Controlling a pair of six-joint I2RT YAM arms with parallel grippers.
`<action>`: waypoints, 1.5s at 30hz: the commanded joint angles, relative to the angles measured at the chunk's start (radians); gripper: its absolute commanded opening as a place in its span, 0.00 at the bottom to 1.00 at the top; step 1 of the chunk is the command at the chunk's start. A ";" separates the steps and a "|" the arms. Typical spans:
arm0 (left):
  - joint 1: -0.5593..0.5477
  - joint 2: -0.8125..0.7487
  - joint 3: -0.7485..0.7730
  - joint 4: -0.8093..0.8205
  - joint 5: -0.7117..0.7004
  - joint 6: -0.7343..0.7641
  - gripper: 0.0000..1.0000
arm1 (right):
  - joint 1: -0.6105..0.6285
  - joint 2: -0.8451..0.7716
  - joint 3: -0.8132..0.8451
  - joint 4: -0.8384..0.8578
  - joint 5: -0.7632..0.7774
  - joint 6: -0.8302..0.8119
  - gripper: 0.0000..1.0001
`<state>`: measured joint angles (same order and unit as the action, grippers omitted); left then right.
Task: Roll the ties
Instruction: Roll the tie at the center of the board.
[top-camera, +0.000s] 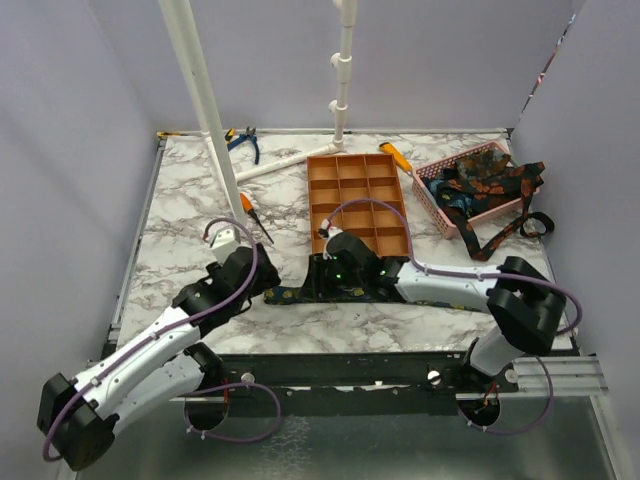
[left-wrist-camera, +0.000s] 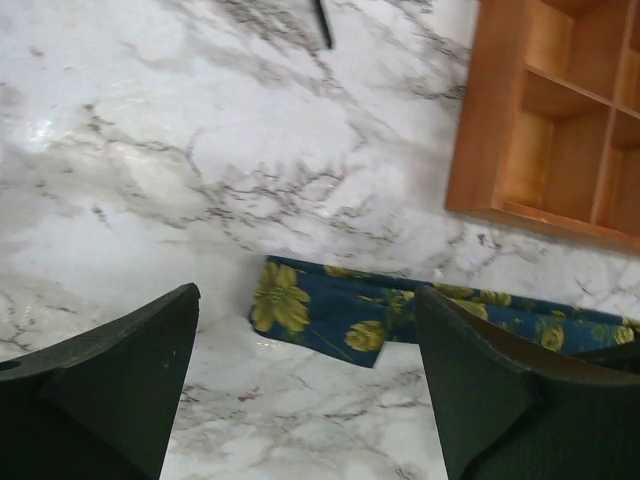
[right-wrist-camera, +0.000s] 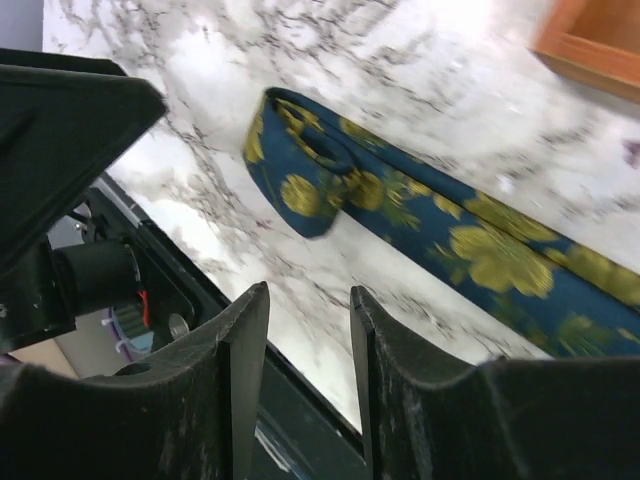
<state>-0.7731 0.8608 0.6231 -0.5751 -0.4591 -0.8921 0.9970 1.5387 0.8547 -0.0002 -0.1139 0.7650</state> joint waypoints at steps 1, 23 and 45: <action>0.139 -0.129 -0.143 0.104 0.084 -0.043 0.89 | 0.026 0.130 0.114 0.013 -0.078 -0.005 0.41; 0.193 -0.152 -0.280 0.228 0.213 -0.067 0.88 | 0.017 0.343 0.264 -0.147 0.089 -0.015 0.25; 0.199 0.029 -0.335 0.481 0.524 -0.009 0.76 | -0.036 0.299 0.094 -0.036 0.051 -0.018 0.23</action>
<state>-0.5835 0.8658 0.3031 -0.1619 -0.0013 -0.9184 0.9791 1.8370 1.0027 0.0048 -0.0799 0.7616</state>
